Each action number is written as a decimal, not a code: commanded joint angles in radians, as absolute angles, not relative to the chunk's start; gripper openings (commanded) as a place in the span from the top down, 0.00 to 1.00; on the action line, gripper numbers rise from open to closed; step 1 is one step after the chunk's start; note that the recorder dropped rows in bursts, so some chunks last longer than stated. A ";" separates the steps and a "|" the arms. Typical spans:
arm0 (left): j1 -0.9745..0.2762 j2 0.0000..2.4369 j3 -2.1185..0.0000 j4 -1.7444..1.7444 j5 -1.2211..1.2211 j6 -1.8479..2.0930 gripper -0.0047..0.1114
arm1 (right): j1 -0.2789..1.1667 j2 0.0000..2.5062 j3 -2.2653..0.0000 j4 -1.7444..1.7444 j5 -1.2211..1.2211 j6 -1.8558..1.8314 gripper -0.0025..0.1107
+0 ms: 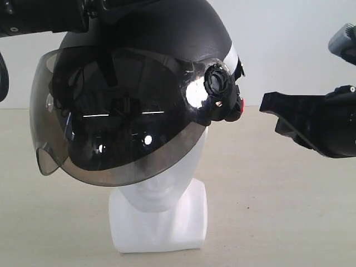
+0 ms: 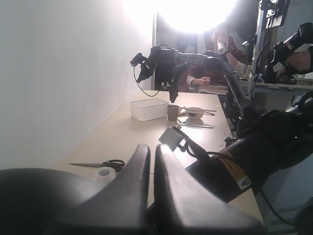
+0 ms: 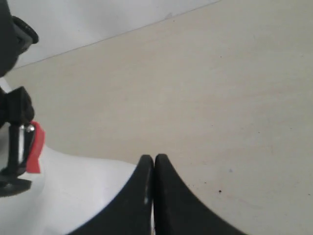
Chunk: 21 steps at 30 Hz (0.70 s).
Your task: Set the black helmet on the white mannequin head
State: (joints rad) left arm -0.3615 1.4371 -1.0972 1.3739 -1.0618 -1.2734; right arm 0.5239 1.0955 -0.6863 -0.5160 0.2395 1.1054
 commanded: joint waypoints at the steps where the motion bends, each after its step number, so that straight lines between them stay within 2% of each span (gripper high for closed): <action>1: -0.374 1.478 -1.059 1.527 -0.987 -1.319 0.92 | 0.521 1.077 -0.686 -0.526 0.113 1.070 0.98; 5: -0.374 1.478 -1.059 1.534 -0.987 -1.319 0.92 | 0.521 1.038 -0.688 -0.526 0.147 1.070 0.97; 7: -0.374 1.478 -1.059 1.533 -0.978 -1.323 0.92 | 0.521 1.019 -0.688 -0.517 0.157 1.067 0.91; 8: -0.374 1.478 -1.059 1.533 -0.976 -1.324 0.92 | 0.521 1.014 -0.688 -0.503 0.151 1.065 0.86; 9: -0.374 1.478 -1.059 1.533 -0.971 -1.324 0.92 | 0.521 1.011 -0.688 -0.495 0.114 1.065 0.71; 10: -0.374 1.478 -1.059 1.533 -0.969 -1.324 0.92 | 0.521 1.011 -0.688 -0.491 0.097 1.065 0.65; 11: -0.374 1.478 -1.059 1.533 -0.969 -1.331 0.92 | 0.521 1.017 -0.688 -0.466 0.065 1.083 0.50; 12: -0.374 1.478 -1.059 1.533 -0.969 -1.331 0.92 | 0.521 1.022 -0.688 -0.452 0.052 1.083 0.47; 16: -0.374 1.478 -1.059 1.533 -0.969 -1.331 0.92 | 0.521 1.094 -0.688 -0.431 -0.022 1.098 0.56; 21: -0.374 1.478 -1.059 1.537 -0.969 -1.337 0.92 | 0.521 1.145 -0.688 -0.427 -0.122 1.127 0.56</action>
